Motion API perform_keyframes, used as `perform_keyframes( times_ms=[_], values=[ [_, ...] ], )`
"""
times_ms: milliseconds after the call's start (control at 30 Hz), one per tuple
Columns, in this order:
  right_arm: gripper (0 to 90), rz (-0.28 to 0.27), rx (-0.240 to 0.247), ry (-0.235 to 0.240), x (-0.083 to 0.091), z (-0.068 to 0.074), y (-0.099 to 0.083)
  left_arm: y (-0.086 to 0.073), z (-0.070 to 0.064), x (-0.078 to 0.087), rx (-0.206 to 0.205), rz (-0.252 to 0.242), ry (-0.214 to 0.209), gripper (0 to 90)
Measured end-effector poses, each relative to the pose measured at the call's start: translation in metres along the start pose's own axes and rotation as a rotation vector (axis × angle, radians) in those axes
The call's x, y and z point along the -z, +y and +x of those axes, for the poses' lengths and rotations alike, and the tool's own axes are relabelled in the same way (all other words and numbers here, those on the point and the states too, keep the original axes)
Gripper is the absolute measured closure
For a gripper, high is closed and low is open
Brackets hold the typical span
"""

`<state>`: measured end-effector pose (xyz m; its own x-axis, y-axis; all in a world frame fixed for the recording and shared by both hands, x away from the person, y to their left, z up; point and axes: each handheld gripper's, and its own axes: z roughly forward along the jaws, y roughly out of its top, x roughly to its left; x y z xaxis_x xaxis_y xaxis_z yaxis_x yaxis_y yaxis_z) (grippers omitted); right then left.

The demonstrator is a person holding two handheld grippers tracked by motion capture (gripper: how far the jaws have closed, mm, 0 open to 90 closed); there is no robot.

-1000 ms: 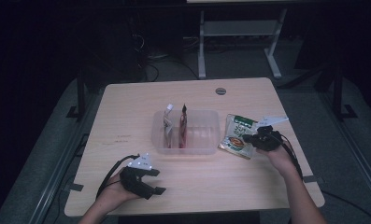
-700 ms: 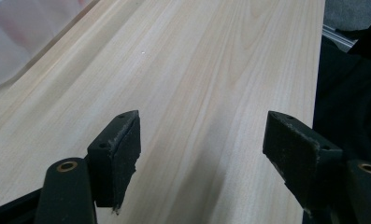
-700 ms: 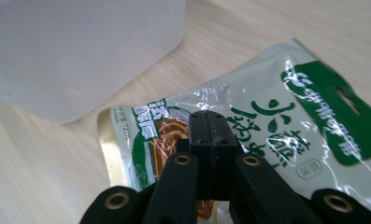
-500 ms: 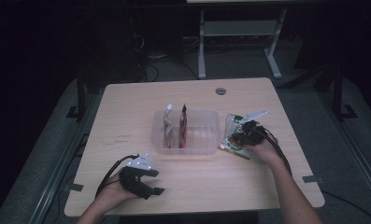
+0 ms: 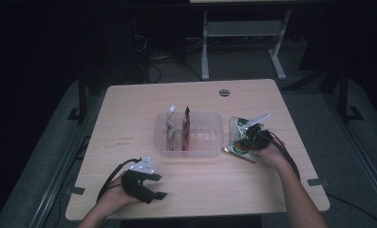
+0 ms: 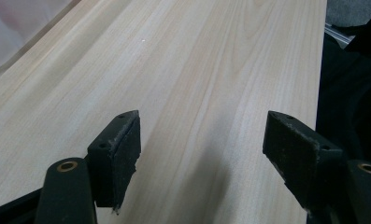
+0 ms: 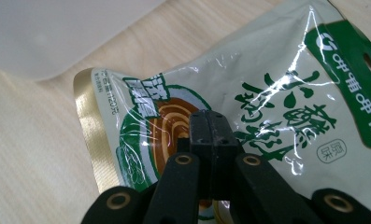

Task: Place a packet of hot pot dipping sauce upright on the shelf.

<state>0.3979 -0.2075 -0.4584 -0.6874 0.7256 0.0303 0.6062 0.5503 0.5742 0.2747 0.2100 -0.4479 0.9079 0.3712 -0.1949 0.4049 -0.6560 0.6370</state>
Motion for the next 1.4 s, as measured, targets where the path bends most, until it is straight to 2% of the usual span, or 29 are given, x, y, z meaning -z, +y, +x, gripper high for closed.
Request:
perform_keyframes(
  times_ms=[133, 233, 333, 500, 700, 800, 867, 900, 933, 1033, 1100, 1167, 1200, 1233, 1267, 1300, 1400],
  values=[
    [90.0, 0.010, -0.010, 0.018, 0.004, -0.001, -0.004, 0.000, 0.000, 0.001, -0.003, 0.002, 0.004, 27.4],
    [90.0, 0.023, 0.002, 0.034, 0.009, 0.003, -0.010, 0.000, -0.001, 0.002, -0.001, 0.000, 0.003, 27.4],
    [90.0, 0.021, 0.010, 0.060, 0.014, 0.010, -0.019, 0.000, -0.001, 0.001, -0.009, 0.006, 0.002, 27.4],
    [90.0, 0.031, 0.049, 0.075, 0.020, 0.023, -0.026, 0.000, -0.001, 0.002, -0.008, 0.007, 0.001, 27.4],
    [90.0, 0.037, 0.068, 0.106, 0.022, 0.033, -0.029, 0.001, -0.002, 0.001, -0.013, -0.003, 0.001, 27.4],
    [90.0, 0.044, 0.098, 0.123, 0.023, 0.041, -0.029, 0.001, -0.002, 0.001, -0.010, -0.001, -0.003, 27.4],
    [90.0, 0.035, 0.129, 0.165, 0.023, 0.052, -0.031, 0.001, -0.002, 0.001, -0.010, 0.000, -0.003, 27.5],
    [90.0, 0.035, 0.129, 0.165, 0.023, 0.052, -0.031, 0.001, -0.002, 0.001, -0.010, 0.000, -0.003, 27.5],
    [90.0, 0.037, 0.150, 0.170, 0.023, 0.058, -0.031, 0.001, -0.002, 0.001, -0.009, -0.002, -0.003, 27.5],
    [90.0, 0.038, 0.159, 0.181, 0.022, 0.061, -0.029, 0.001, -0.003, 0.001, -0.010, -0.002, -0.004, 27.5],
    [90.0, 0.036, 0.186, 0.216, 0.019, 0.071, -0.027, 0.001, -0.002, 0.000, -0.014, 0.009, -0.002, 27.4],
    [90.0, 0.038, 0.196, 0.223, 0.018, 0.074, -0.026, 0.001, -0.002, 0.000, -0.012, 0.012, -0.005, 27.4],
    [90.0, 0.037, 0.234, 0.238, 0.016, 0.082, -0.024, 0.001, -0.003, -0.001, -0.010, 0.012, -0.007, 27.4],
    [90.0, 0.037, 0.234, 0.238, 0.016, 0.082, -0.024, 0.001, -0.003, -0.001, -0.013, 0.014, -0.007, 27.4],
    [90.0, 0.034, 0.271, 0.245, 0.016, 0.083, -0.022, 0.001, -0.004, 0.000, -0.014, 0.009, -0.006, 27.4],
    [90.0, 0.033, 0.260, 0.236, 0.018, 0.080, -0.021, 0.001, -0.004, 0.000, -0.017, 0.009, -0.005, 27.5],
    [90.0, -0.015, 0.144, 0.202, 0.026, 0.056, -0.022, 0.000, -0.003, 0.001, -0.018, 0.009, -0.004, 27.5]
  ],
)
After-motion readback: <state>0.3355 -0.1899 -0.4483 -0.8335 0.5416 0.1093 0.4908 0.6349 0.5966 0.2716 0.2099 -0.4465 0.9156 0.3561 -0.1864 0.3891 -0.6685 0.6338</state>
